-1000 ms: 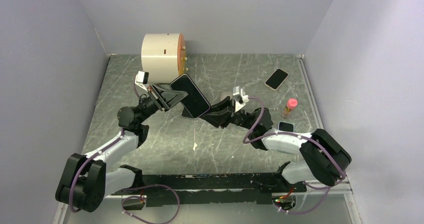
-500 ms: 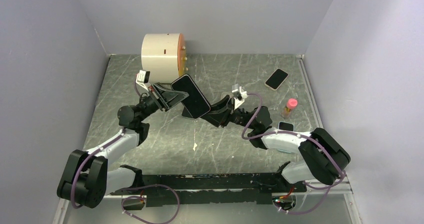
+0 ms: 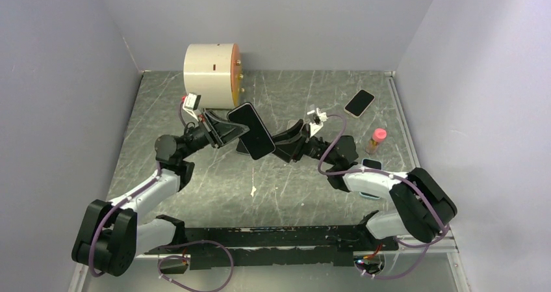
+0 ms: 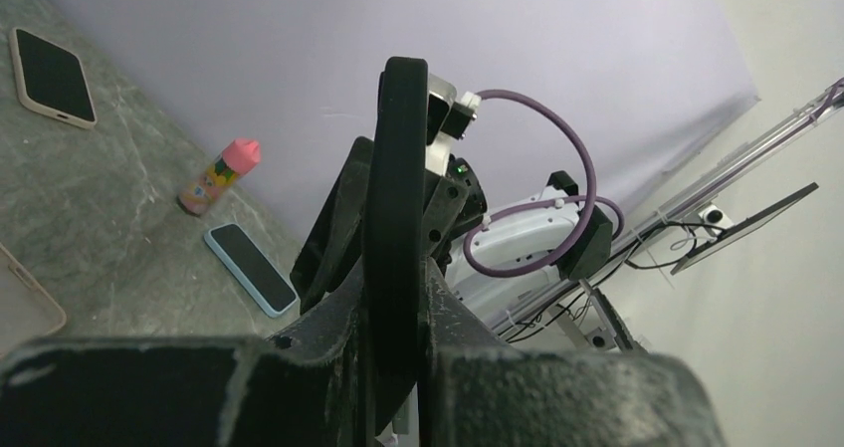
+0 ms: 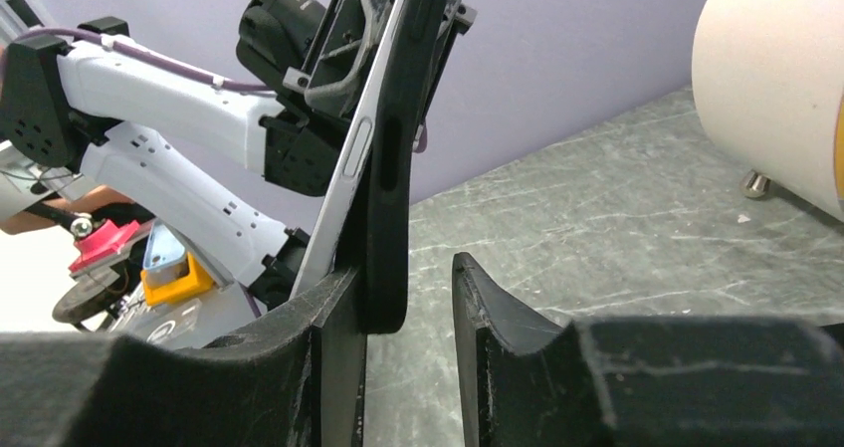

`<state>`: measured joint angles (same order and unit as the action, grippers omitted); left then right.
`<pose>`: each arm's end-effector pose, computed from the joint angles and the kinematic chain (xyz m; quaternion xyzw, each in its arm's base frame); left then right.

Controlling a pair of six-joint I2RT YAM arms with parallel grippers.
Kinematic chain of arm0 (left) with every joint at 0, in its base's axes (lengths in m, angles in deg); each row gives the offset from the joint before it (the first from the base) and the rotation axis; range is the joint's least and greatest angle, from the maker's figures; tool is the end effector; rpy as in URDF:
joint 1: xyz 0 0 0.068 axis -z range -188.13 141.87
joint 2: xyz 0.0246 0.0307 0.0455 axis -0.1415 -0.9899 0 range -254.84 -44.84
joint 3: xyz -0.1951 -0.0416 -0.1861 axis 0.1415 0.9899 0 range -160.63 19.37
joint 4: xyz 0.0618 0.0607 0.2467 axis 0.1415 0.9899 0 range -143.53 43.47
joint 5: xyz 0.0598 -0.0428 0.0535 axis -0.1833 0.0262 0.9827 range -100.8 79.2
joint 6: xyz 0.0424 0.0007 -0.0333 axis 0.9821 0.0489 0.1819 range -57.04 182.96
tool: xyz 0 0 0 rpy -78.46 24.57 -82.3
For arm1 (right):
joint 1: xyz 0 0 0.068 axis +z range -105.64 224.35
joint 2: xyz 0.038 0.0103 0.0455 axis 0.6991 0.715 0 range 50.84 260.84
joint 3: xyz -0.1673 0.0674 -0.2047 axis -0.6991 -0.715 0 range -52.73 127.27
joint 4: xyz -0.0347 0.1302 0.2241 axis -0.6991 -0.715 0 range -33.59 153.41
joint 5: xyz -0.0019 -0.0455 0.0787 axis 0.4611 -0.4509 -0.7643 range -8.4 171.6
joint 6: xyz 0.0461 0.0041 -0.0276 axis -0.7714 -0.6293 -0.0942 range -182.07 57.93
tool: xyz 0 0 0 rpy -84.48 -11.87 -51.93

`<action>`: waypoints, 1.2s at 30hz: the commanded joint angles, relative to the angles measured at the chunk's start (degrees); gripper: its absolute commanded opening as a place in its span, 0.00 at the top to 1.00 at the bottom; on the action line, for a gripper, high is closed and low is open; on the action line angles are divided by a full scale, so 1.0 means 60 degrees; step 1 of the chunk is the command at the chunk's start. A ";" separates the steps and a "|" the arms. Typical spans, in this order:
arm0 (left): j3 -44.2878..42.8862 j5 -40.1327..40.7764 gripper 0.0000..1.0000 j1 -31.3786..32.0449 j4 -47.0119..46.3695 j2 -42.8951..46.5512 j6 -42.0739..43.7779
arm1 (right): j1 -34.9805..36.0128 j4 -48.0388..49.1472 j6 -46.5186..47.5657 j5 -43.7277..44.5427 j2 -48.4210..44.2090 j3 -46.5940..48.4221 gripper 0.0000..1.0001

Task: Take the phone out of the phone case
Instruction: Remove the phone case from the phone.

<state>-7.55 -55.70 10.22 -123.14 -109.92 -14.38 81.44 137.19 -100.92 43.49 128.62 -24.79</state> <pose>0.2040 -0.0941 0.3005 0.0674 0.5574 -0.7230 0.4025 0.1951 0.1751 0.2644 -0.2658 0.5193 0.6278 0.5153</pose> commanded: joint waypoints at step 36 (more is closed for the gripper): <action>-0.0643 -0.1142 0.75 0.0391 0.3130 -0.1970 0.2463 | -0.0578 0.2999 -0.2424 -0.1576 0.2074 0.0632 1.00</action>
<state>-9.74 -64.29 10.98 -118.96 -124.01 -9.61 76.74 145.72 -118.63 32.94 144.29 -21.95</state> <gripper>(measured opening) 0.187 0.095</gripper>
